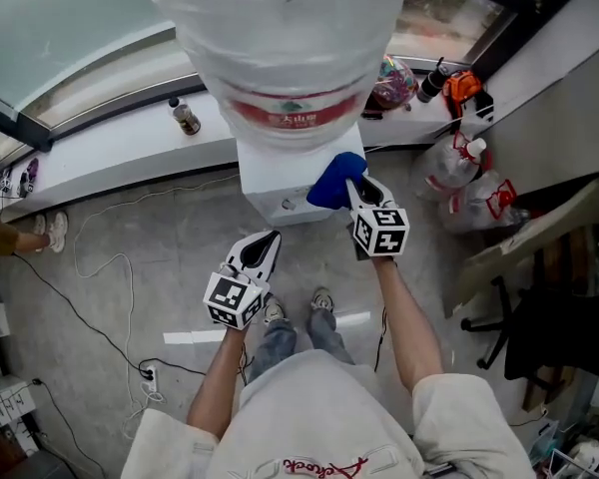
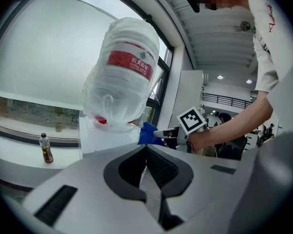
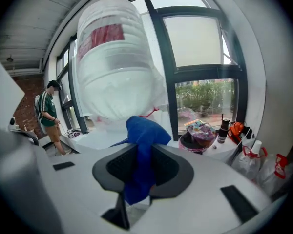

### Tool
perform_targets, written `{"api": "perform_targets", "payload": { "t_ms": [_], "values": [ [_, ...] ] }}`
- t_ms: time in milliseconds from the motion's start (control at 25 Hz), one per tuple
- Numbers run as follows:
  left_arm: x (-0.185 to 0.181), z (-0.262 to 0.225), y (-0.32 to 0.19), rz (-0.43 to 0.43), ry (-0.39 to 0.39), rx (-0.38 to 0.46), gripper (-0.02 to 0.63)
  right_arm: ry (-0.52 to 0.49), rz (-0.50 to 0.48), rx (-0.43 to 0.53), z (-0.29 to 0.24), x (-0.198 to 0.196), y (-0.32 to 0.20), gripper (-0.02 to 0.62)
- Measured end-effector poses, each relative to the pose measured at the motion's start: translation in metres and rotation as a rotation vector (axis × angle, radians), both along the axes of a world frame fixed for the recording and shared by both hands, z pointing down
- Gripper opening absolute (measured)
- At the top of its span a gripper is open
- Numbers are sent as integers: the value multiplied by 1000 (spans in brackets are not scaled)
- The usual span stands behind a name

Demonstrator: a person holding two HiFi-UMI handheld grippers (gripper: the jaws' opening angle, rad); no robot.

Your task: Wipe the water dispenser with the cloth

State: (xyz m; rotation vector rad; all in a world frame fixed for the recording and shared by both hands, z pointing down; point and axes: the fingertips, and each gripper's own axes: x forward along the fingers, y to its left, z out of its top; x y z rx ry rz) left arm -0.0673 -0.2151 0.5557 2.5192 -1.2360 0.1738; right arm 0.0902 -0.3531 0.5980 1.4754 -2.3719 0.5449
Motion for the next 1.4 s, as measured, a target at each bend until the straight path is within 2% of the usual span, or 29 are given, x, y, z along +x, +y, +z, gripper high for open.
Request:
{"api": "perform_targets", "payload": {
  "t_ms": [160,320,560,720,920,1200,1400],
  "values": [
    [8,2,-4,3,1,-3,11,16,57,-4,3,37,-8,92],
    [14,1,-2,1,0,-6,11,17,93,-11,4,57,-8,92],
    [12,-3,0,-8,4,3,11,1,59,6,-3,44,10,92],
    [5,-5,6,-22,4,9,11,-20,1,8,-3,8,32,92],
    [-13,-8,18,-56,1,22,11,-20,-165,-9,6,-67,70,92],
    [-61,-11,39,-141,-4,22,11,-38,-357,-44,22,-177,111,92],
    [-92,-17,45,-217,3,31,11,-17,-437,-77,42,-225,112,92]
  ]
}}
